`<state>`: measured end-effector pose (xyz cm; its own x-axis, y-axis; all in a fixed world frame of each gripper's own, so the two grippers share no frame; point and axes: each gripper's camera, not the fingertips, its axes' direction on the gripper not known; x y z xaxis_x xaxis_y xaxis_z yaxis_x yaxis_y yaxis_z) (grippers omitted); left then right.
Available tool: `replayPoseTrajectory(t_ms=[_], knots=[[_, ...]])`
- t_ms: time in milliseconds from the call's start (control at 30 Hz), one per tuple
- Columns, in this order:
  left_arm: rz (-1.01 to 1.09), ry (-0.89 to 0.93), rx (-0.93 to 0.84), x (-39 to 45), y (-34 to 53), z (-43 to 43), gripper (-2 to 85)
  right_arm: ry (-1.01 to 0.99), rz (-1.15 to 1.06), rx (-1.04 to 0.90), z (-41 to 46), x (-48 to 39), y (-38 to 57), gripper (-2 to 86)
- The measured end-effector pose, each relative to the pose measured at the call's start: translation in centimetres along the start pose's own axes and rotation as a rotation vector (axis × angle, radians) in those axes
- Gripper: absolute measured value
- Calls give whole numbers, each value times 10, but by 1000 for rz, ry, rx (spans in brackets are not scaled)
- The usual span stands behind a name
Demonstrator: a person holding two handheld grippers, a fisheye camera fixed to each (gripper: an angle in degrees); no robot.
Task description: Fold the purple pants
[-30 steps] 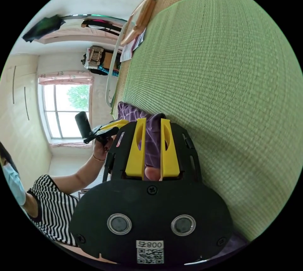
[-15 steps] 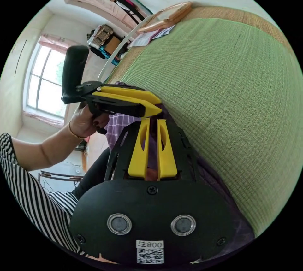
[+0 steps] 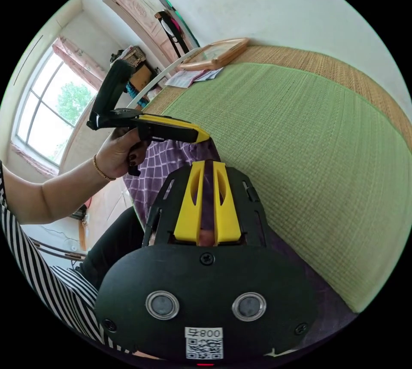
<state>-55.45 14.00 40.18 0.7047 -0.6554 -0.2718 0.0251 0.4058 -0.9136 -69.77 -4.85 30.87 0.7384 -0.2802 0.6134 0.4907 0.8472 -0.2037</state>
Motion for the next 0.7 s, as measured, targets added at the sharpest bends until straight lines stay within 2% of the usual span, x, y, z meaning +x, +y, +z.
replayPoseTrajectory(t_ms=[200,300,400,567,700], knots=[[-63,-10,3,2,11,12,4,13,-37,-62,22,-12,-7,24],[-132,-7,70,1,29,0,3,-3,-52,-107,36,-17,-14,19],[-202,-81,128,-1,61,-21,3,-7,-83,-96,38,-25,-19,15],[-505,-273,204,-20,143,-54,2,58,-70,-191,71,-20,-18,7],[-650,-286,134,-36,176,-47,1,71,-35,-202,88,-8,-4,3]])
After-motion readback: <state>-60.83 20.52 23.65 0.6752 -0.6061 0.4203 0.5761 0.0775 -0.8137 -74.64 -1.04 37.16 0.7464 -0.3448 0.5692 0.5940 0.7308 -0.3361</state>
